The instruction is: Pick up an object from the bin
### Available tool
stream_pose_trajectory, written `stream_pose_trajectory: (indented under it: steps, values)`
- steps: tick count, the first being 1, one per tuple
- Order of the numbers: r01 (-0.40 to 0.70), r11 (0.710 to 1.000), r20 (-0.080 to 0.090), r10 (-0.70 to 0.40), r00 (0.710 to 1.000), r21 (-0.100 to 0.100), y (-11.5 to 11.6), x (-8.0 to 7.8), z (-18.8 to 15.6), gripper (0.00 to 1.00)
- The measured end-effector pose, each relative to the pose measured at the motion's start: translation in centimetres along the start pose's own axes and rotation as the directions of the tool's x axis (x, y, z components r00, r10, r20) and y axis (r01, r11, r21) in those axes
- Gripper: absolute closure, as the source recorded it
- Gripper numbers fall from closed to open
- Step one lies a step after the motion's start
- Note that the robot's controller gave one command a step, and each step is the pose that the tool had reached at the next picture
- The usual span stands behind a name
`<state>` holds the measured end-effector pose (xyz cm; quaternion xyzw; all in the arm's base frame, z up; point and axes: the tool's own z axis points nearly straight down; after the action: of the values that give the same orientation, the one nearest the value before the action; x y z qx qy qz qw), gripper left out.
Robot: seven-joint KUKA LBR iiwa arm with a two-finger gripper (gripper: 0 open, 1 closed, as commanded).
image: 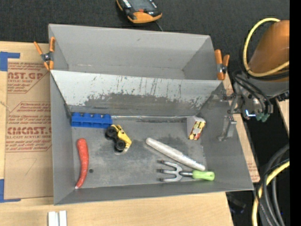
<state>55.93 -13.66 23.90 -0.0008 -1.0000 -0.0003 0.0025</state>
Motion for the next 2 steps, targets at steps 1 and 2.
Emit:
stream_pose_trajectory:
  steps: [1,2]
  values:
    - [0.002,1.000,0.008,-0.002,1.000,0.001,0.1,-0.2,-0.4,0.00]
    - [0.091,0.996,0.009,-0.091,0.996,0.003,5.9,6.6,14.1,0.00]
